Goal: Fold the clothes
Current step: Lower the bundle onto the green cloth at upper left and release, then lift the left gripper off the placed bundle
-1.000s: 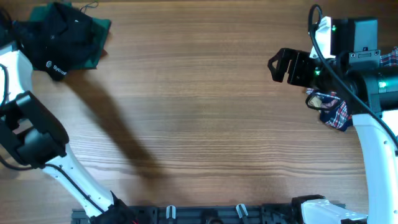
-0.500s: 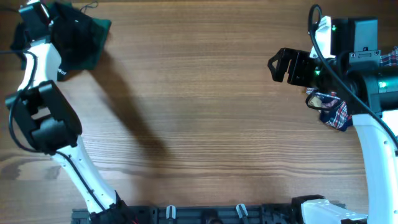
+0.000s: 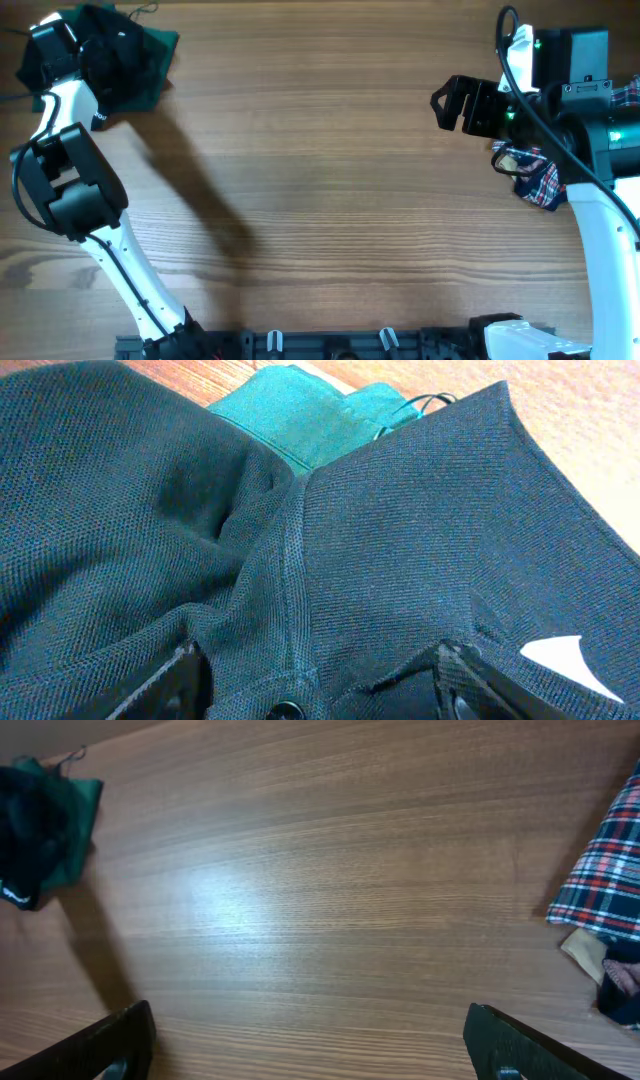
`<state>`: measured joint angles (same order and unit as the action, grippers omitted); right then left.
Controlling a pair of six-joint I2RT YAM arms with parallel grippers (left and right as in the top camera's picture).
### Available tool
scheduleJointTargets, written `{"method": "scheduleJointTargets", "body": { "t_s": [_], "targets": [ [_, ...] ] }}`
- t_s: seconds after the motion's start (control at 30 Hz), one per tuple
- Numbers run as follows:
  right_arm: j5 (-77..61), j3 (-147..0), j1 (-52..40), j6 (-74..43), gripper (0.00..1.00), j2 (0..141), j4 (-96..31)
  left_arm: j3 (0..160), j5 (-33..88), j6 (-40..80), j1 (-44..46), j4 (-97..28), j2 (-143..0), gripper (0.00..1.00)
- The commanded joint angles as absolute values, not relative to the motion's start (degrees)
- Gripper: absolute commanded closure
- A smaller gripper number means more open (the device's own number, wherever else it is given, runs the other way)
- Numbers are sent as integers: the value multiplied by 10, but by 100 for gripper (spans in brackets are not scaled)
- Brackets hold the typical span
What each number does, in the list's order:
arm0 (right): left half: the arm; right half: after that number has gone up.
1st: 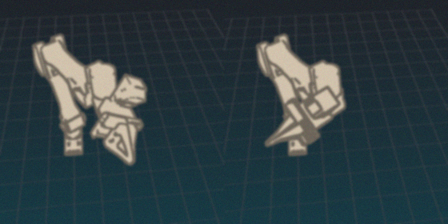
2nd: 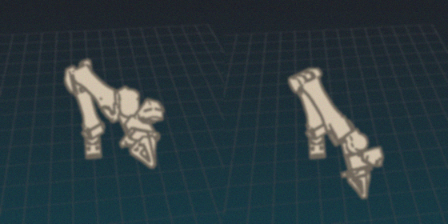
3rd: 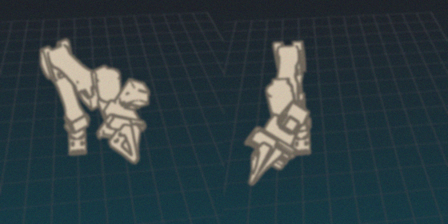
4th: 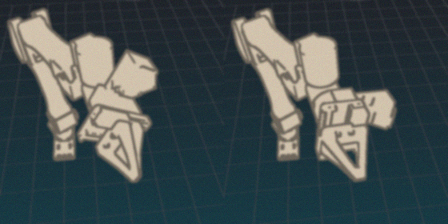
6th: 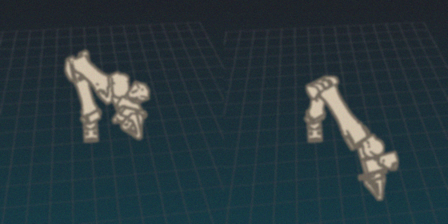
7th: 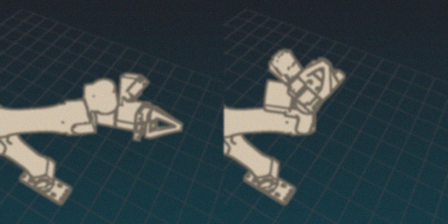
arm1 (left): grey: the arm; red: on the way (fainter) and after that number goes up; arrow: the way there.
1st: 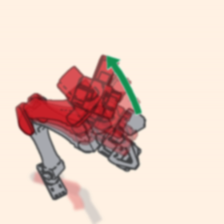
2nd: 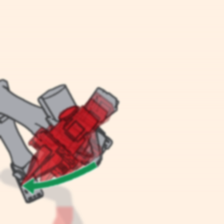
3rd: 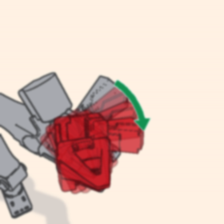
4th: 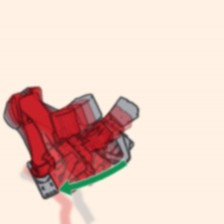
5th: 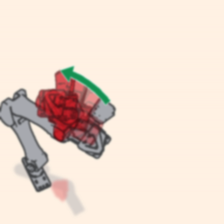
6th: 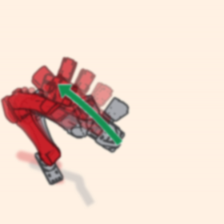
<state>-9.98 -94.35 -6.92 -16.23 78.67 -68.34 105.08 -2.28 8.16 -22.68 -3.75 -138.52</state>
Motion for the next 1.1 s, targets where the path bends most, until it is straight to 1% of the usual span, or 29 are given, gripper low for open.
{"method": "scheduleJointTargets", "body": {
  "t_s": [0.0, 0.07, 0.13, 0.2, 0.27, 0.33, 0.57, 0.6, 0.73, 0.8, 0.97, 1.07],
  "targets": [
    [-90, -954, -67, -154, 0, 781, -683, 1050, -32, 77, -226, -32, -1332, 21],
    [-90, -954, -67, -154, 0, 781, -683, 1050, -32, 77, -225, -34, -1306, 15],
    [-90, -954, -67, -154, 0, 781, -684, 1050, -32, 77, -223, -37, -1275, 13],
    [-90, -954, -67, -154, 0, 781, -684, 1050, -25, 77, -220, -43, -1239, 7],
    [-90, -954, -67, -154, 0, 781, -681, 1050, 6, 77, -215, -55, -1192, 5],
    [-90, -954, -67, -154, 0, 781, -680, 1050, 41, 77, -210, -81, -1147, 1],
    [-83, -954, -67, -156, 0, 769, -680, 1050, 127, 81, -188, -300, -1016, 0],
    [-73, -954, -67, -156, 0, 762, -680, 1050, 154, 81, -185, -349, -994, 0],
    [-30, -954, -67, -156, 0, 733, -696, 1050, 245, 81, -184, -466, -938, 1],
    [-23, -954, -67, -156, 0, 720, -715, 1050, 270, 62, -173, -500, -921, 0],
    [-22, -951, -67, -156, 0, 697, -758, 1050, 272, -11, -94, -572, -904, 0],
    [4, -951, -67, -181, 1, 681, -800, 1043, 269, -31, -17, -593, -904, 0]
  ]
}}
